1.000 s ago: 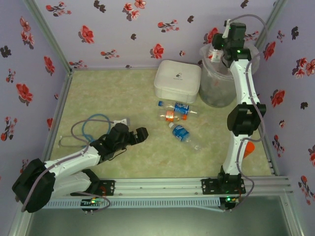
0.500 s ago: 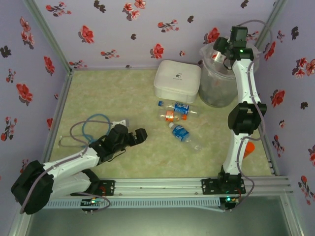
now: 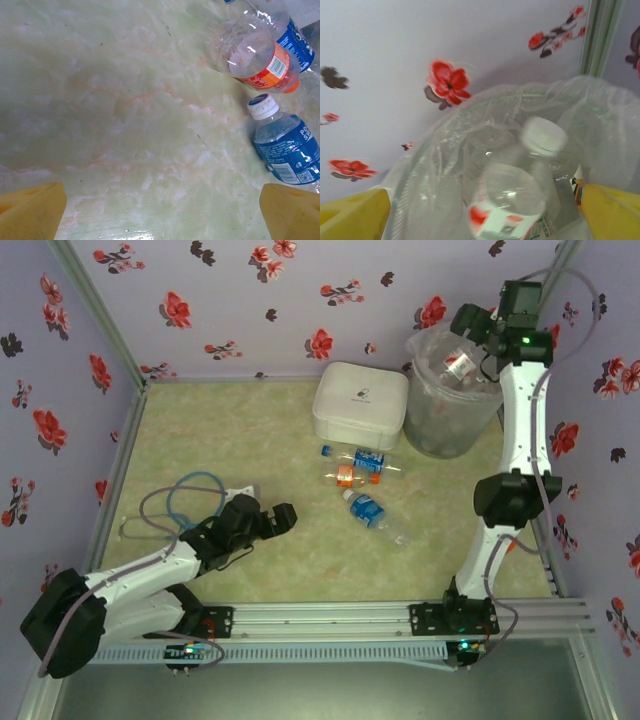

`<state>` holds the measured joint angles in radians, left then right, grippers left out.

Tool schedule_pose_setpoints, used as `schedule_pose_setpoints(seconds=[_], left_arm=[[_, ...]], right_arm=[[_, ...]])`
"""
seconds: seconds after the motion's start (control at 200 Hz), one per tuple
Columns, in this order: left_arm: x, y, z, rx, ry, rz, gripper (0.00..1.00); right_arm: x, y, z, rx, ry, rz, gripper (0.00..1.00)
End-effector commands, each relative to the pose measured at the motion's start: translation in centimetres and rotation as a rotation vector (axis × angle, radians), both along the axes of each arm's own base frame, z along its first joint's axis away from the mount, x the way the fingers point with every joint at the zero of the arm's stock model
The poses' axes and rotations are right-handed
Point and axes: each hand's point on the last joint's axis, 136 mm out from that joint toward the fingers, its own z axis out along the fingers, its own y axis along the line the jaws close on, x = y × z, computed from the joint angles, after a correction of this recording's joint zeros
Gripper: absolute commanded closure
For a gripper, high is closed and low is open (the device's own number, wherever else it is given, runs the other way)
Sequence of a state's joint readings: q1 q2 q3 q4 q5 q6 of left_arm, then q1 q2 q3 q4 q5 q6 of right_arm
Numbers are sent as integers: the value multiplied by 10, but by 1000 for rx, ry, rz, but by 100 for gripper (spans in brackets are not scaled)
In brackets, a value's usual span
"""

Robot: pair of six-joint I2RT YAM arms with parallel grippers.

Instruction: Put the plastic bottles in the bin

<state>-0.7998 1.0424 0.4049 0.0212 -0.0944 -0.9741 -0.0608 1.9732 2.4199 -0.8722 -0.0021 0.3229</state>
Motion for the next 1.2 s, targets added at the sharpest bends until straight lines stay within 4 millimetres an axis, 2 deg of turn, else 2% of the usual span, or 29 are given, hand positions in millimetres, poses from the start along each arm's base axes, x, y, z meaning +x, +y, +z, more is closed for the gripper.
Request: schedule_pose_setpoints(seconds=[0.0, 0.18, 0.48, 0.62, 0.67, 0.82, 1.01, 1.2], left_arm=[[5, -3, 5, 13, -12, 6, 0], [7, -12, 3, 17, -9, -10, 0], [8, -26, -3, -4, -3, -34, 0], [10, -31, -10, -1, 9, -40, 0], [11, -34, -14, -3, 15, -43, 0], [16, -47, -19, -27, 37, -55, 0], [19, -55, -24, -33, 51, -62, 0], [20, -54, -22, -34, 47, -61, 0]], right_arm=[[-33, 0, 32, -33, -26, 6, 1], [-73, 19, 34, -38, -6, 113, 1], [-141, 65, 1, 55, -11, 324, 0], [-176, 90, -10, 35, -22, 411, 1], [-185, 98, -20, 21, 3, 435, 1], [-206, 125, -64, -72, 124, 518, 7], [-226, 147, -144, -178, 381, 591, 12], [-250, 171, -217, -303, 654, 677, 11]])
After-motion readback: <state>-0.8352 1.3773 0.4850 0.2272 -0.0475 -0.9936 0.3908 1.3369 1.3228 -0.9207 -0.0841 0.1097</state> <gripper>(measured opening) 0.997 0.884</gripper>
